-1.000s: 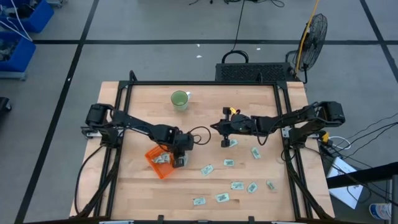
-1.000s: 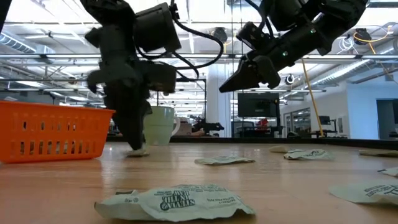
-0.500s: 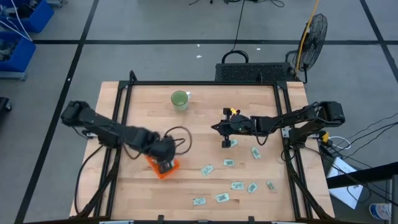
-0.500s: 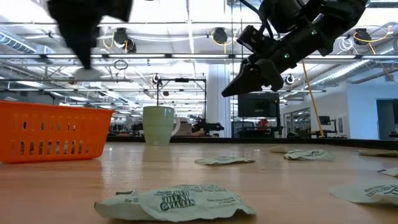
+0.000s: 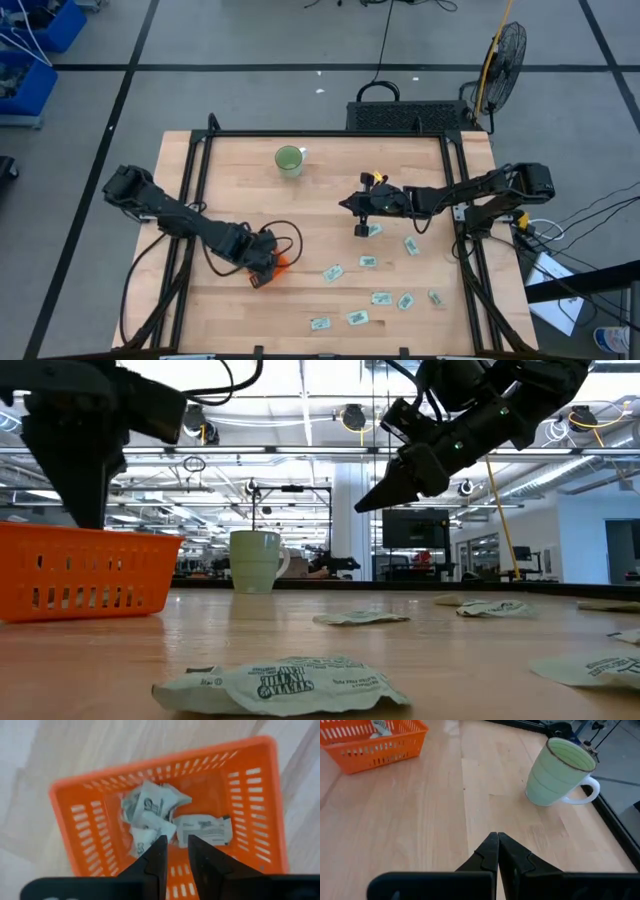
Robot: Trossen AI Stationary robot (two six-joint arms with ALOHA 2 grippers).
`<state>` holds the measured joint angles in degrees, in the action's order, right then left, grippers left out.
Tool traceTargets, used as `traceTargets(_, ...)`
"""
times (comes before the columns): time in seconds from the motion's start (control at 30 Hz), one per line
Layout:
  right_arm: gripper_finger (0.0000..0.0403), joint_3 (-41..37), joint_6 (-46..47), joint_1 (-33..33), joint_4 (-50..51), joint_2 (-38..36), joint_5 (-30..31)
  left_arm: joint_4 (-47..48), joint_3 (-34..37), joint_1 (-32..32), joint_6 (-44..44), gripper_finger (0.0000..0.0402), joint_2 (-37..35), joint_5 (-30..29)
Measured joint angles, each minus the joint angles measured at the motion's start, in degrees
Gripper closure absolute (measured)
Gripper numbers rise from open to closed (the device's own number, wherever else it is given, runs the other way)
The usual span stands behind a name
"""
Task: Pick and place Stevia / Truvia into bins
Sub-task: Put the stevia packet into the orange basket
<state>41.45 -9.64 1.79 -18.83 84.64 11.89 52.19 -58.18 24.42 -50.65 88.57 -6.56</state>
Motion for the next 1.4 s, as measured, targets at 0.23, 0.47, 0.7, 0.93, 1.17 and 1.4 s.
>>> traceTargets(0.23, 0.0399, 0.1, -2.4, 0.4, -3.7, -0.1, -0.1, 0.3, -3.4, -2.4, 7.6, 0.0314, -1.1, -5.7)
traceTargets(0.47, 0.0351, -0.1, 2.6, -2.3, 17.2, -0.8, -0.1, -1.9, -6.6, -3.1, 21.5, 0.0314, -1.4, -19.6)
traceTargets(0.7, 0.0283, 0.0, 11.8, -6.3, 20.2, 0.7, 0.0, -7.8, -6.7, -6.5, 30.7, 0.0314, -1.4, -22.5)
traceTargets(0.93, 0.0269, 0.1, 17.1, -12.9, 23.3, 0.7, 4.4, -8.9, -6.7, -9.5, 31.6, 0.0314, -1.4, -22.1)
traceTargets(1.17, 0.0272, 0.0, 25.1, -18.2, 32.0, 1.4, 18.0, -9.1, -6.7, -11.5, 33.4, 0.0314, -1.4, -22.0)
traceTargets(1.4, 0.0273, 0.0, 29.8, -19.4, 29.4, 4.6, 15.1, -9.4, -6.7, -12.4, 30.3, 0.0314, -1.4, -22.0)
